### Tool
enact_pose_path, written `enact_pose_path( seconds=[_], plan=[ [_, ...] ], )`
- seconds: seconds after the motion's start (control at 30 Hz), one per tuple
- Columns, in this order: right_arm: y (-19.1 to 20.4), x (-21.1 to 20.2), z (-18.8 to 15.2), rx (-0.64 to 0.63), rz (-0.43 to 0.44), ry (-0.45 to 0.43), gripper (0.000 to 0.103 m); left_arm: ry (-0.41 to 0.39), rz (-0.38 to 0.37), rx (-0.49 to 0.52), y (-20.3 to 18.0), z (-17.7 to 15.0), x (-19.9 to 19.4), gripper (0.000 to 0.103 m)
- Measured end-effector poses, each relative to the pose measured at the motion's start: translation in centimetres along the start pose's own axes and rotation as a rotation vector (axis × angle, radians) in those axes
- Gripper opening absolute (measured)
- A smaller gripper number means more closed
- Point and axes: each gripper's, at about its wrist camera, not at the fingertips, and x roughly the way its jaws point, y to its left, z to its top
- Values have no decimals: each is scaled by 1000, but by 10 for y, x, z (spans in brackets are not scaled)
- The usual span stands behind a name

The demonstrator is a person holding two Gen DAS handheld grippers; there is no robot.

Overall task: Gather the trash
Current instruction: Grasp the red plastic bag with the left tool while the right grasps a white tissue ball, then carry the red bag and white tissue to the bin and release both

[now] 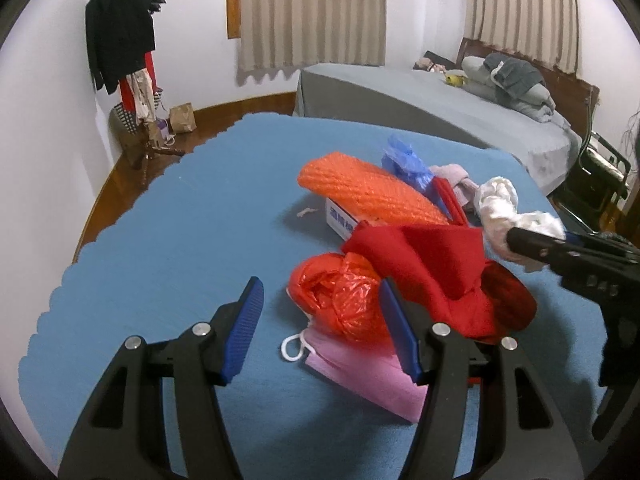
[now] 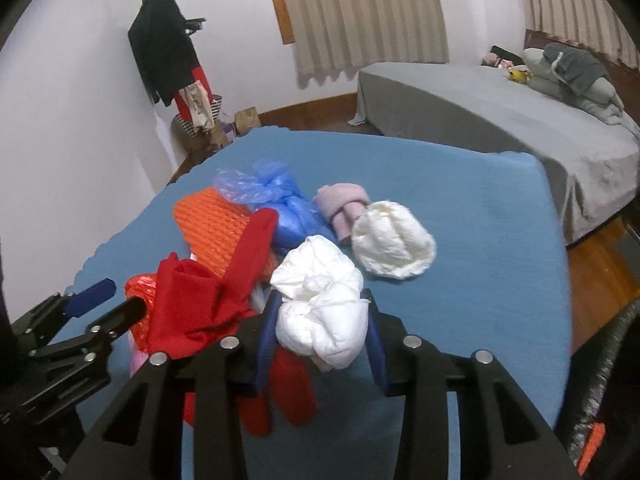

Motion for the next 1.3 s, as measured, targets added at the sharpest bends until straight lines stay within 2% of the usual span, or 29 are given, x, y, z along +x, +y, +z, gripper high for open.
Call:
enact_pose_path(
  seconds=[0.23,0.4,0.5,0.93,1.3],
  plan=[
    [-2,-14,1,22,9,-18,39,52,-36,-19,1,-1,17,55],
    [1,-19,1,15,16,-25,39,72,-76,-43,4,2,26,35],
    [0,-25,1,21,16,-30,39,44,-69,-39,6,4,19,31],
    [1,-68,9,35,36,-113,39,-111,-43,-29,8,37,-40,31],
    [-4,-117,14,49,38,-197,39,-166,-120,20,-35,51,-77,31]
  ],
)
